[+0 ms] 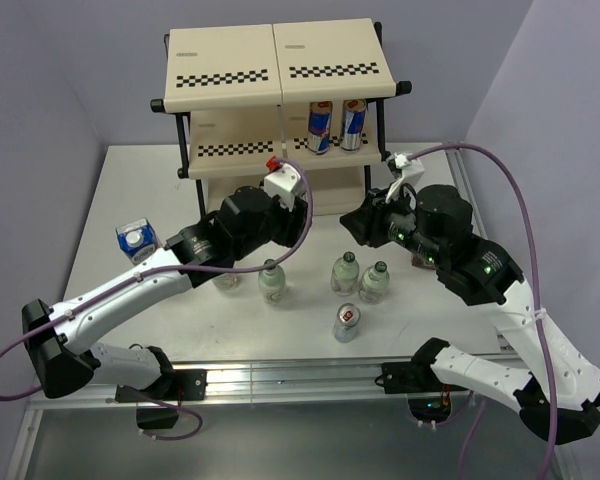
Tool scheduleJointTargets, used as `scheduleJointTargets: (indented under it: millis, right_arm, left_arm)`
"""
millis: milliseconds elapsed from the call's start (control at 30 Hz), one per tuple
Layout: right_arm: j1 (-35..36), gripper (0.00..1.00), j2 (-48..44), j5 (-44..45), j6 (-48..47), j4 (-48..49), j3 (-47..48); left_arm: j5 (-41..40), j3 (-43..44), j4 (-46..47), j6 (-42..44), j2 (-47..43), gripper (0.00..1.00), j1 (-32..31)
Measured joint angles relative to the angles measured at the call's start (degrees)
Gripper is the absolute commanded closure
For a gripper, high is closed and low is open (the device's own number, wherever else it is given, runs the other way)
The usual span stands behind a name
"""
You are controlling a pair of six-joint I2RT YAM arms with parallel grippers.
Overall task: Place and organize the beverage onto the shelf
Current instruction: Pick up the drink from the center of the board, then place the drink on the shelf.
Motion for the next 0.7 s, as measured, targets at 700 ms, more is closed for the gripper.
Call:
scheduleJointTargets:
  millis: [700]
  right_arm:
    - [-0.02,0.55,-6.93,-2.08,-0.07,4.59,-3.02]
  left_arm:
    - [-7.65,8.39,2.32,2.45,12.00,1.00,11.93]
